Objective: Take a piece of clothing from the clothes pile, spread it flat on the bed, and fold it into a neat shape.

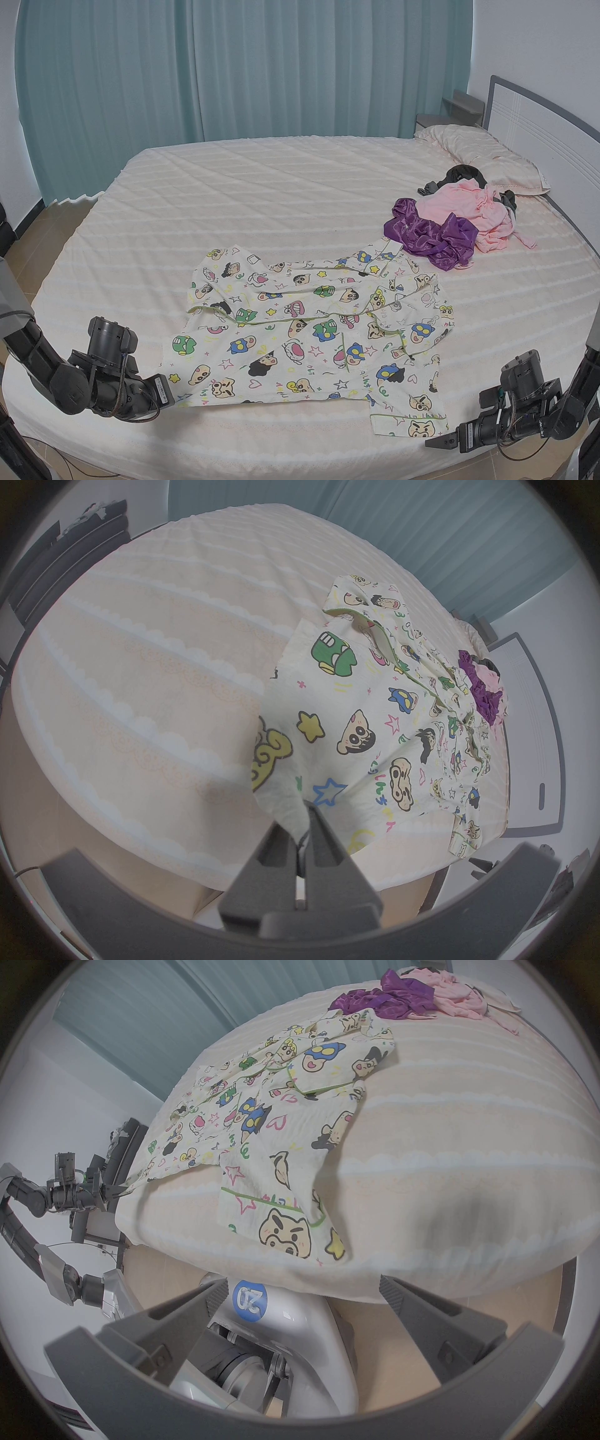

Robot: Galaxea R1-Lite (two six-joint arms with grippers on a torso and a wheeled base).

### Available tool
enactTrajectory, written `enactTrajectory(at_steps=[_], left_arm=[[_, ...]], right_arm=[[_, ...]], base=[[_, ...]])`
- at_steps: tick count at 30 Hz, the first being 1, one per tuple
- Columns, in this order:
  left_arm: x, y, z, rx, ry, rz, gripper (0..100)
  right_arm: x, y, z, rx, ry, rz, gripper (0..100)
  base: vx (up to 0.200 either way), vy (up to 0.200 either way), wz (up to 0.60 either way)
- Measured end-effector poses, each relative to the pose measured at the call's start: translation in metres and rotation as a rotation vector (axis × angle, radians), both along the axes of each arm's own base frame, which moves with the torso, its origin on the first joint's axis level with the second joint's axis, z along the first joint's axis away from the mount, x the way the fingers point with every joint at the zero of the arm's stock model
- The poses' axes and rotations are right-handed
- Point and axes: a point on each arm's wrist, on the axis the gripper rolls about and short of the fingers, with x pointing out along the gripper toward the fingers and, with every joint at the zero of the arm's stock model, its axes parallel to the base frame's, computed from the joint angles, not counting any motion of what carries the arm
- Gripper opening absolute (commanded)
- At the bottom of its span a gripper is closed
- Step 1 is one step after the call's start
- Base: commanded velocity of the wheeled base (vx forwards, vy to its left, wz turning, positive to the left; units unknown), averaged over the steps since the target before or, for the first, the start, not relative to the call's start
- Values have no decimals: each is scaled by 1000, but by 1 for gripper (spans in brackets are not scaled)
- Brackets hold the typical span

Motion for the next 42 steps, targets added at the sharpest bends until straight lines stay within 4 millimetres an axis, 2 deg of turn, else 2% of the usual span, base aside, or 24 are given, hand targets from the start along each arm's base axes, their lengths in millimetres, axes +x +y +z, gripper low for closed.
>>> enactTrajectory(at_steps=[8,9,17,21,25,32,42], left_arm=[[0,0,0,-1,0,0,0],[0,0,0,-2,0,1,0],[-1,0,-1,-1,8,1,0],[-2,0,-2,-2,13,3,0],[-2,1,-2,-1,16,3,0],[-7,1,-4,1,28,0,0],[-32,1,-4,10,61,-29,0]], right_arm=[[18,10,-12,29,-91,16,100],[19,11,-14,30,-96,17,0],[23,13,-35,11,-73,23,0],[22,12,-39,-1,-47,14,0],[19,8,-35,-6,-32,-1,0],[2,-1,-19,-35,57,-7,0],[-11,-9,-3,-64,55,28,0]], base=[[0,0,0],[0,0,0],[0,0,0],[0,0,0],[0,0,0],[0,0,0],[0,0,0]])
